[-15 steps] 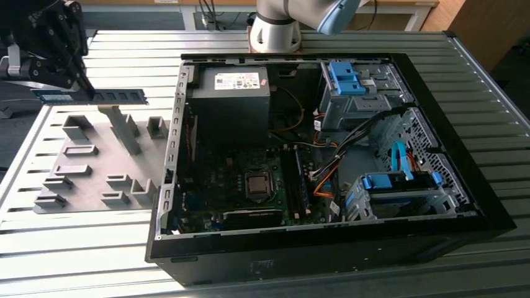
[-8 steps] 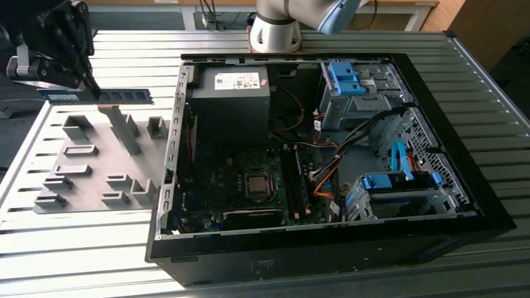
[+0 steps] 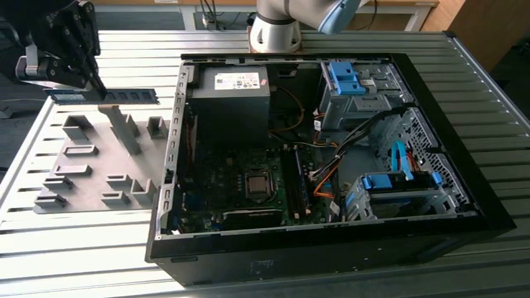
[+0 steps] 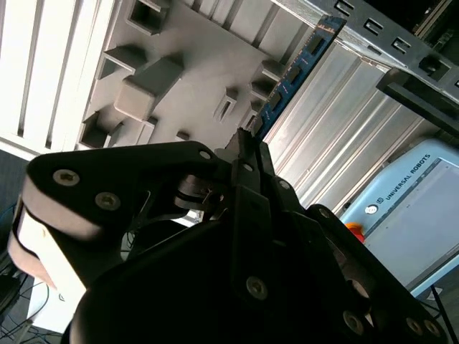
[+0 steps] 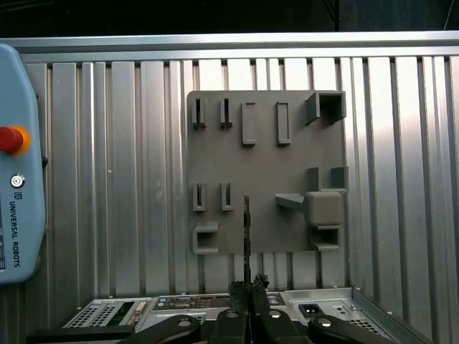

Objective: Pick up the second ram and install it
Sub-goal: 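Pick up the second ram and move it above second insertion slot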

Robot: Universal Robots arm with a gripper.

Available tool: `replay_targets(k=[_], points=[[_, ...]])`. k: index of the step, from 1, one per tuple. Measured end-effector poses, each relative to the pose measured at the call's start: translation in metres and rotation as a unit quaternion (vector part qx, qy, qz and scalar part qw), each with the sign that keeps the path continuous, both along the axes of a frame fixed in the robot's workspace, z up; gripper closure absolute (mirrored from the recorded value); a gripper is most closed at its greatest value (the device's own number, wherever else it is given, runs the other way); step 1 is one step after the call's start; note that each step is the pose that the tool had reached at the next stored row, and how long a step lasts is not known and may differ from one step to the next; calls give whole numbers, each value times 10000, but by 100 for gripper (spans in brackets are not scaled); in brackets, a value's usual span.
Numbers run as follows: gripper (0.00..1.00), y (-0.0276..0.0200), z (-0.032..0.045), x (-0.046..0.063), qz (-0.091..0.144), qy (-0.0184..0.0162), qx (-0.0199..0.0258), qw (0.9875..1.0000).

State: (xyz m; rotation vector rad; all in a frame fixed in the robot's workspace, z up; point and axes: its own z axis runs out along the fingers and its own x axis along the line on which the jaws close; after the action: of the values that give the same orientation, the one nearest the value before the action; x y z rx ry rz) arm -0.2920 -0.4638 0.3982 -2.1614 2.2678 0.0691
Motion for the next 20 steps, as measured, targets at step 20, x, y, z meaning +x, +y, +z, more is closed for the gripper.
replay_targets(k=[20], points=[[86, 0, 0, 179, 0, 0, 0, 10000]])
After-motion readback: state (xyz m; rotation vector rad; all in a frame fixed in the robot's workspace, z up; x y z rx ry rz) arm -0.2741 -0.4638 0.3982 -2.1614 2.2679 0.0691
